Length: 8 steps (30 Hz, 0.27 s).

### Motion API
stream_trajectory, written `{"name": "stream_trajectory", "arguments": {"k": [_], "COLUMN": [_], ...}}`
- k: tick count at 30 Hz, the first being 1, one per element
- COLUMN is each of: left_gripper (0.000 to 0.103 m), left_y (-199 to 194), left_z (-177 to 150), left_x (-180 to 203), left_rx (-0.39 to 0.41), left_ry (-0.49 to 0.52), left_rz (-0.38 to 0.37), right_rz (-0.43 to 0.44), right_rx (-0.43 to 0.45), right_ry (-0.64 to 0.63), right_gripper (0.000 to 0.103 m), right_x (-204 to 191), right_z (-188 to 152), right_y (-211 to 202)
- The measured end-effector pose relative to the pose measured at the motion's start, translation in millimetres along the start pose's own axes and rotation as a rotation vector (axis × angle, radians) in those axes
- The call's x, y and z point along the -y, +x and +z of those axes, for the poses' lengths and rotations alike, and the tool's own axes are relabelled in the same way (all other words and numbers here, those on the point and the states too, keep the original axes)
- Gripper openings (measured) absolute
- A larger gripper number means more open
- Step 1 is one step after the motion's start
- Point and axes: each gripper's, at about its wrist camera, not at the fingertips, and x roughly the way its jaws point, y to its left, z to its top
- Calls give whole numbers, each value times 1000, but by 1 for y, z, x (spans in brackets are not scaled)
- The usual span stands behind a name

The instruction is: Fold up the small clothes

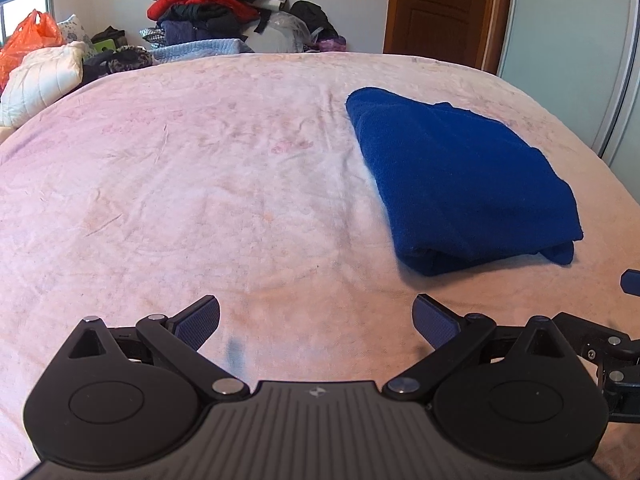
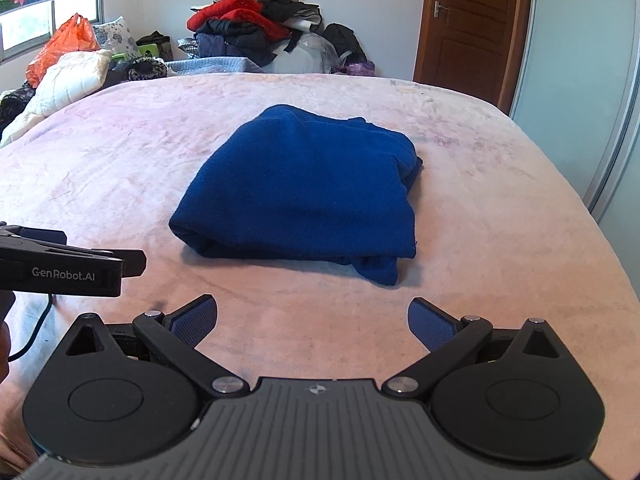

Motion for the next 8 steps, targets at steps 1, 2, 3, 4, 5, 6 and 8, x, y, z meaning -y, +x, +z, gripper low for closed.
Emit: {"name": "stream_trajectory", "arguments": {"k": [1,2,3,4,5,6,8], "left_gripper": [103,103,103,103,103,103,103], "left_y": [0,0,-1,-1,-1,-1,1], "left_z": [0,-1,-1,-1,-1,-1,0], "left_x": [0,1,1,1,2,2,2], "left_rx": [0,1,2,4,5,5,0], "left_ry": [3,5,7,10,12,15,14], "left_rz": [2,3,2,3,5,8,10], "right_rz": [3,6,7,8,8,8,9], "right_rx": [-1,-3,-3,-3,-3,-4,-4], "right_ry": [0,0,-1,-3,-5,-5,-2], "right_gripper": [103,103,103,103,103,103,103], "right_x": [0,0,0,0,0,0,1], "right_z": [0,0,-1,-1,-1,-1,-2], "right_y": [0,1,1,1,2,2,3]}}
